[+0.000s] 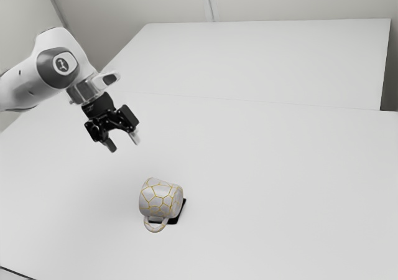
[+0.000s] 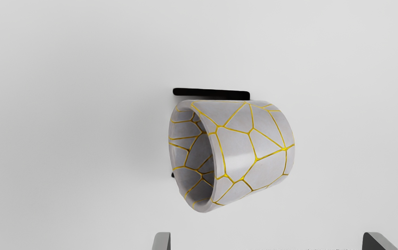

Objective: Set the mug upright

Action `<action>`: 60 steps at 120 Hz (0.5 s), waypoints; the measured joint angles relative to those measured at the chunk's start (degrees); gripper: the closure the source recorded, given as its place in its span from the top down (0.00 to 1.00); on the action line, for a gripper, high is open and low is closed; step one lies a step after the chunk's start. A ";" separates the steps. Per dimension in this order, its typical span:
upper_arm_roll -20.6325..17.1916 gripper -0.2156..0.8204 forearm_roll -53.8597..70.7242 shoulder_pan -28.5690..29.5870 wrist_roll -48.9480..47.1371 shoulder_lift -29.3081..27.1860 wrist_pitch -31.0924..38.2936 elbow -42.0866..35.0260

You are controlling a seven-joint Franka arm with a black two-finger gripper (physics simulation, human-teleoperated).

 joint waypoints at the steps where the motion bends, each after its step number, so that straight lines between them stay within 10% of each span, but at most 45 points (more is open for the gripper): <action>1: 0.00 0.79 -0.32 0.04 0.35 -0.10 0.27 -0.51; 60: 0.08 0.79 -16.40 4.41 24.84 1.00 10.87 -15.05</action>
